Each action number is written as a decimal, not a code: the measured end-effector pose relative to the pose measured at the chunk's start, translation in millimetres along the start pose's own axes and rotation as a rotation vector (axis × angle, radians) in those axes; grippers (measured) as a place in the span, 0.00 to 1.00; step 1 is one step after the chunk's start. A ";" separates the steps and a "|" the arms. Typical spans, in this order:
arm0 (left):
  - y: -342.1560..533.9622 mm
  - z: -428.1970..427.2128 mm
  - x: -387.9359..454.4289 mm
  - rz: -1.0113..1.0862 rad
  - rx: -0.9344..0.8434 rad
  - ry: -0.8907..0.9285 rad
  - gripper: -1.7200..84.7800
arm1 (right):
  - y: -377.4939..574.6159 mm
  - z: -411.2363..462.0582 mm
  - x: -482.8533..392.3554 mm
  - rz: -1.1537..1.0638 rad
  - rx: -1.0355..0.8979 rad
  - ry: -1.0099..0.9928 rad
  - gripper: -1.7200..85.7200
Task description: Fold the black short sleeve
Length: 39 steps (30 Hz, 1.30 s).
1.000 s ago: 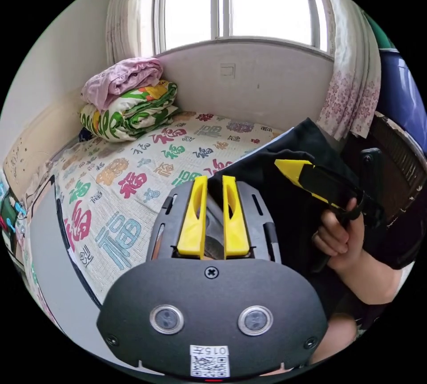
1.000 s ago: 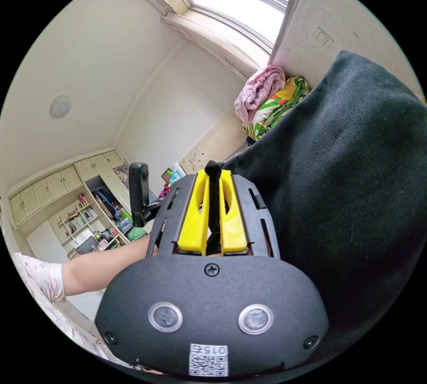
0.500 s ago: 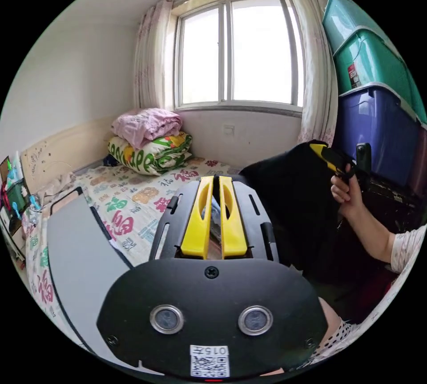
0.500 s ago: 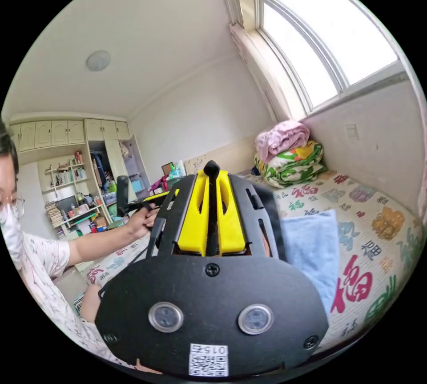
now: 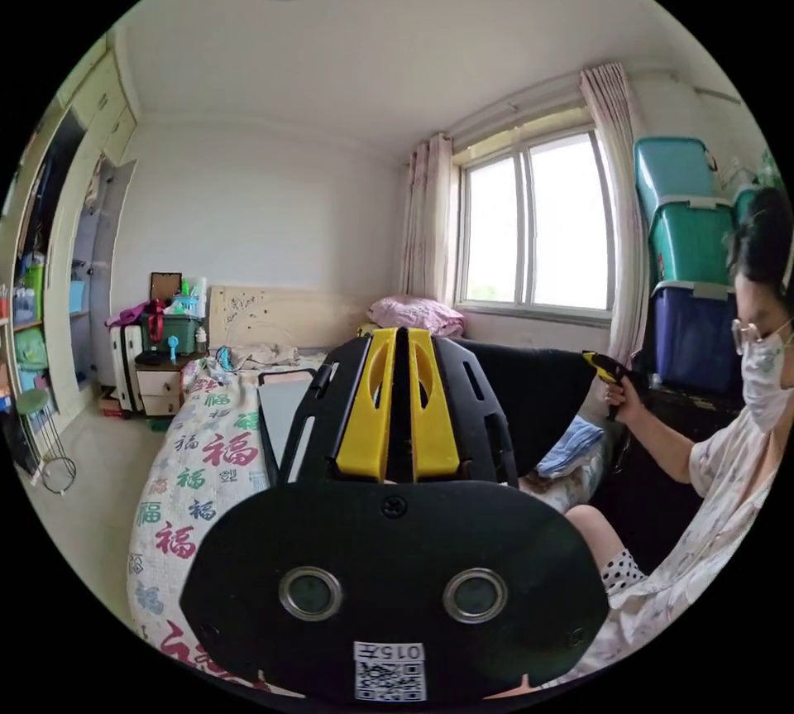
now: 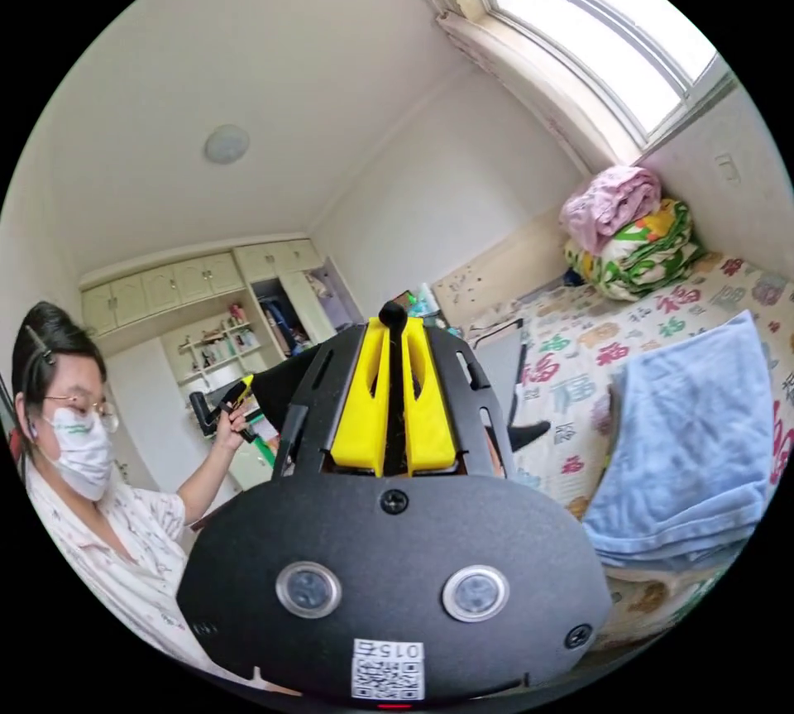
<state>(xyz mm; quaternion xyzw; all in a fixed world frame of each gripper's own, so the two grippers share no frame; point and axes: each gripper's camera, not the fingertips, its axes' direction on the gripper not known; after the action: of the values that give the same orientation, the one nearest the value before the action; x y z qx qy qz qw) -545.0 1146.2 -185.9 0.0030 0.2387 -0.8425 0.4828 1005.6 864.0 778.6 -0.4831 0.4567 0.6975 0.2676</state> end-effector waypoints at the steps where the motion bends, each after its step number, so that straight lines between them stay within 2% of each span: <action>1: 18.0 -42.2 -8.2 -0.010 0.020 -0.006 0.03 | 7.4 3.6 -7.5 -0.022 -0.016 -0.027 0.02; 4: 61.7 -123.2 -25.7 -0.023 0.057 -0.037 0.03 | 20.7 12.0 -21.6 -0.079 -0.065 -0.040 0.02; 9: 141.2 -175.9 -74.2 -0.122 0.028 -0.065 0.03 | 38.3 40.8 5.6 -0.083 -0.165 -0.025 0.02; 12: 200.5 -155.4 -106.2 -0.153 -0.065 -0.120 0.03 | 53.0 80.7 57.1 0.000 -0.248 0.030 0.02; 15: 272.3 -99.6 -152.0 -0.226 -0.194 -0.178 0.04 | 65.4 138.1 122.2 0.076 -0.322 0.161 0.02; 19: 377.4 -7.3 -216.2 -0.431 -0.382 -0.345 0.05 | 75.1 232.9 206.6 0.154 -0.449 0.387 0.05; 21: 411.1 0.3 -233.4 -0.546 -0.394 -0.400 0.08 | 79.4 248.1 225.9 0.172 -0.486 0.450 0.03; 22: 426.6 -1.3 -238.8 -0.593 -0.390 -0.368 0.13 | 83.0 248.3 235.2 0.169 -0.506 0.381 0.03; 23: 432.8 -2.2 -238.9 -0.592 -0.396 -0.345 0.13 | 85.4 246.4 239.3 0.159 -0.518 0.336 0.03; 25: 460.0 -2.9 -233.1 -0.554 -0.538 -0.292 0.14 | 99.5 230.1 259.8 0.108 -0.593 0.237 0.03; 30: 544.2 -29.4 -223.5 -0.654 -0.774 -0.208 0.13 | 136.9 169.4 331.1 0.191 -0.730 0.325 0.09; 34: 612.2 -58.2 -203.8 -0.792 -0.827 -0.096 0.12 | 155.8 127.2 384.2 0.317 -0.822 0.420 0.11; 39: 650.4 -55.0 -170.4 -0.753 -0.957 -0.112 0.12 | 159.0 123.5 419.6 0.414 -0.922 0.388 0.12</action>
<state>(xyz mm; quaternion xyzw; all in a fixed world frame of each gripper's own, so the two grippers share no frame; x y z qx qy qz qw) 63.7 1033.9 -454.1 -0.3432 0.5495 -0.7536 0.1113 659.3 876.1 467.8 -0.5703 0.2300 0.7617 -0.2044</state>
